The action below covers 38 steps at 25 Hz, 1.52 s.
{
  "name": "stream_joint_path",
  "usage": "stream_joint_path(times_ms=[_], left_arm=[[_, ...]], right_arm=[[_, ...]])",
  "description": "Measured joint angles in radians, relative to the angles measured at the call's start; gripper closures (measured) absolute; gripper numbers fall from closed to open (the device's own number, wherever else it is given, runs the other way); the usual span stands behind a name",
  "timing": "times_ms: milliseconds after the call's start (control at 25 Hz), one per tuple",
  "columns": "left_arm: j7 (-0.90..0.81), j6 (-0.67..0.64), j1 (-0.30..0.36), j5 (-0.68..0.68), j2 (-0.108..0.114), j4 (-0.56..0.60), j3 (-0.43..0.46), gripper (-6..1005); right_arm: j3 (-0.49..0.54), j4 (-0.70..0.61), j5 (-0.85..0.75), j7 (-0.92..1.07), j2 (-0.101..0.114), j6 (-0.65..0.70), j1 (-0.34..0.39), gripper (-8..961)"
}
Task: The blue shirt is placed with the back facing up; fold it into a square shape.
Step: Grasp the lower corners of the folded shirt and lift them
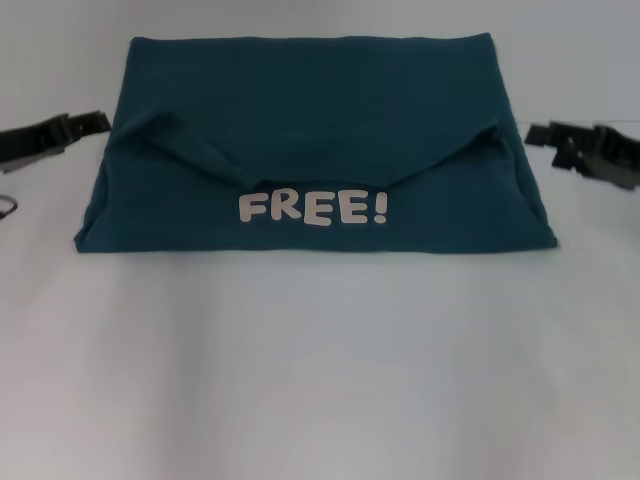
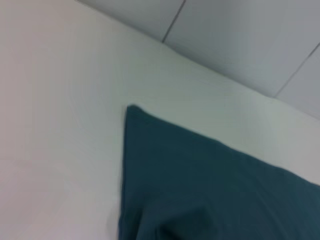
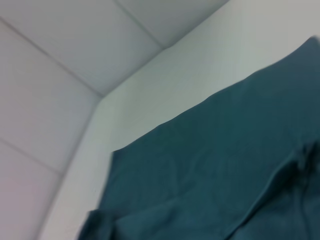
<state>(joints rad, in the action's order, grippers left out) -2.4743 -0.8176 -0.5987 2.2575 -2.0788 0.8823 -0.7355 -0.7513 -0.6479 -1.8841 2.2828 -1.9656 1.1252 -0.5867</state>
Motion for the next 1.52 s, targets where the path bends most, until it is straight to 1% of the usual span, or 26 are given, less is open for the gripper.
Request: stream_joint_path(times_ms=[120,200,400,440,480,560,600,760,920,1120,1280,1520], left_arm=[[0.014,-0.063,0.03,-0.047,0.022,-0.02,0.002,212],[0.051,-0.084,0.048,-0.079,0.027,-0.03,0.002,186],[0.263,-0.11,0.073,-0.178,0.028,-0.07,0.005,190],[0.263,-0.11,0.073,-0.178,0.028,-0.07,0.005,214],[0.333,-0.11,0.068,-0.2,0.03,-0.11,0.02,238],[0.349,-0.104,0.06,-0.198,0.037,-0.146,0.029,267],[0.349,-0.104,0.06,-0.198,0.037,-0.146,0.029,282],[0.346,-0.094,0.053,-0.19,0.049,-0.19,0.03,340],[0.347,-0.066,0.05,-0.169,0.046,-0.205,0.02,336],[0.365,-0.017,0.027,-0.124,0.047,-0.254,0.006,332],[0.368,0.021,0.015,-0.069,0.044,-0.263,0.004,333],[0.369,0.039,0.012,-0.057,0.043,-0.265,0.004,336]], right_arm=[[0.001,0.006,0.069,-0.059,-0.003,0.086,0.061,191],[0.008,0.011,0.097,-0.088,-0.005,0.133,0.091,194],[0.053,0.021,0.119,-0.152,-0.019,0.21,0.123,194],[0.058,0.024,0.12,-0.159,-0.02,0.216,0.124,194],[0.062,0.028,0.12,-0.166,-0.022,0.222,0.124,194],[0.065,0.034,0.121,-0.17,-0.023,0.226,0.122,193],[0.065,0.035,0.121,-0.171,-0.023,0.226,0.121,193],[0.066,0.037,0.121,-0.171,-0.019,0.223,0.114,193],[0.076,0.037,0.122,-0.17,-0.017,0.217,0.109,193],[0.078,0.037,0.122,-0.17,-0.015,0.216,0.107,194],[0.078,0.037,0.122,-0.17,-0.015,0.216,0.107,194],[0.078,0.038,0.123,-0.17,-0.015,0.216,0.108,194]])
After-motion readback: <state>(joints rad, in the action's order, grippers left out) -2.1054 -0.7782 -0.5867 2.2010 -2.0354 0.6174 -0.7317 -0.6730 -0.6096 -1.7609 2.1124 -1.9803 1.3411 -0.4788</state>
